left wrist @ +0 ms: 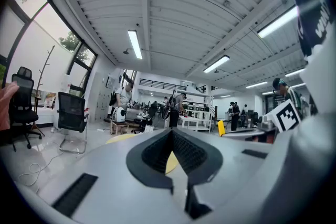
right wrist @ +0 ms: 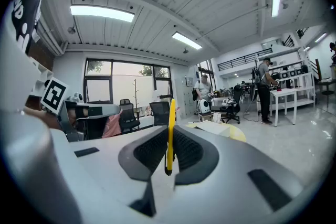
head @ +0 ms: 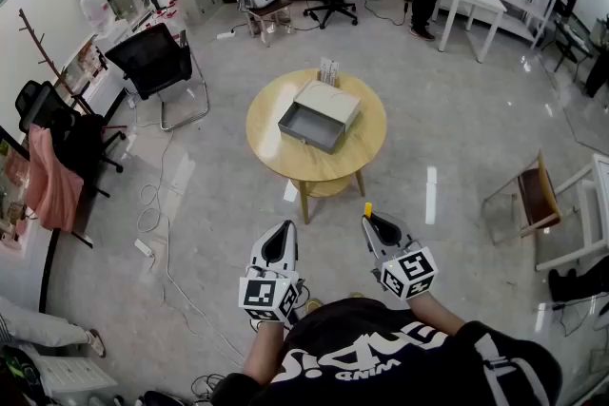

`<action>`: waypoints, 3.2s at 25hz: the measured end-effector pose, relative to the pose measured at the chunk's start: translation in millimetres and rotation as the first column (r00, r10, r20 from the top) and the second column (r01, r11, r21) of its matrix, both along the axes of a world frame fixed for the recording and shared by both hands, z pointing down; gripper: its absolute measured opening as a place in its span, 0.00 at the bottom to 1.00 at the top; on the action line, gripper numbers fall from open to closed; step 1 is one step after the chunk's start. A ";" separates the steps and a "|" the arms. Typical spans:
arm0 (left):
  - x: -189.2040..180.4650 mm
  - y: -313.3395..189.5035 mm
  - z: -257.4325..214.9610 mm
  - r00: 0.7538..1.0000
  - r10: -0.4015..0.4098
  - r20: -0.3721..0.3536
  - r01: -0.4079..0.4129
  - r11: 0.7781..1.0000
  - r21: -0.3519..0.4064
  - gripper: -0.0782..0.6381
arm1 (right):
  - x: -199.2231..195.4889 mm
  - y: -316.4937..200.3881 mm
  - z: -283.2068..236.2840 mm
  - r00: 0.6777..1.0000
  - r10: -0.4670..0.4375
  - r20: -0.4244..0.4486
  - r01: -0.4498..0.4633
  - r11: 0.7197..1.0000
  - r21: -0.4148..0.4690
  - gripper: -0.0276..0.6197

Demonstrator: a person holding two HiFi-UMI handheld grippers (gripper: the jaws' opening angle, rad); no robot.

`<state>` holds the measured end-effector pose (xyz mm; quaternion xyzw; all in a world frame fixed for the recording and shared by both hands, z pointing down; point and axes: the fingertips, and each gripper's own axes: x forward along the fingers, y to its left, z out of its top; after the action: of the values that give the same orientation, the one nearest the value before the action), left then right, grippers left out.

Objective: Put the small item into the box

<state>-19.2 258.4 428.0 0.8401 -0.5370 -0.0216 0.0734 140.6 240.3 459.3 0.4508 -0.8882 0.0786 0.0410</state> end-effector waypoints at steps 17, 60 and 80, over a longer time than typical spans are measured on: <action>-18.2 -0.6 -2.6 0.999 0.033 -0.007 -0.033 0.999 0.004 0.12 | -18.1 7.2 -6.0 1.000 0.019 0.012 -0.020 1.000 0.020 0.08; -58.3 -224.3 23.3 0.996 0.091 0.013 -0.091 0.996 -0.013 0.12 | -54.7 -216.0 20.6 0.997 0.076 0.016 -0.076 0.997 0.016 0.08; -28.6 -378.9 2.8 1.000 0.003 -0.015 -0.003 1.000 -0.001 0.12 | -34.1 -380.9 -0.1 0.998 -0.054 -0.011 0.054 0.998 0.014 0.08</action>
<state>-47.8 -120.5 430.8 0.8405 -0.5354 -0.0273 0.0780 106.5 -140.6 459.2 0.4272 -0.9004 0.0685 0.0447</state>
